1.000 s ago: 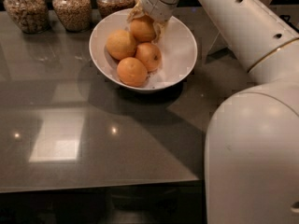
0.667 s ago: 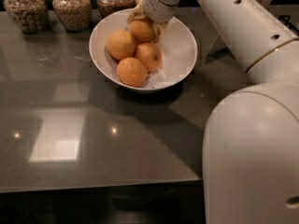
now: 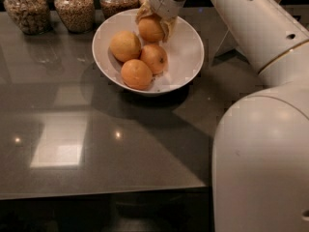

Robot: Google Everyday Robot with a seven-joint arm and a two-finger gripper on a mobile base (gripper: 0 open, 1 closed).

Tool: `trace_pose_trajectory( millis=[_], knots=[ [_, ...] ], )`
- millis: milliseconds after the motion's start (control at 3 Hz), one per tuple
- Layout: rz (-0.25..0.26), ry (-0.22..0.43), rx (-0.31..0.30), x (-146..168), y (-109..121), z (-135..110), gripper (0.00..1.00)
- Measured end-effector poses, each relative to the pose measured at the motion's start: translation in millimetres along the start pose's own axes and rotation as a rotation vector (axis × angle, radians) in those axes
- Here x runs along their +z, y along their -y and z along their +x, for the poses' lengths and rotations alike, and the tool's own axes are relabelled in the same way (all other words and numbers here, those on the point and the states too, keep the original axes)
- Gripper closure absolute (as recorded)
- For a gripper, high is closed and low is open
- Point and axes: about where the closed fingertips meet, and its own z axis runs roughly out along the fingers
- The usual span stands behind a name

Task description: Pick orange from white bowl

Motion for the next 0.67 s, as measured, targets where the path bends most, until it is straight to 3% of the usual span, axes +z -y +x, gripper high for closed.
trace_pose_trajectory(
  millis=[333,667],
  knots=[
    [0.046,-0.015,-0.002,-26,7,1,1.00],
    [0.061,-0.015,-0.005,-54,2,-7,1.00]
  ],
)
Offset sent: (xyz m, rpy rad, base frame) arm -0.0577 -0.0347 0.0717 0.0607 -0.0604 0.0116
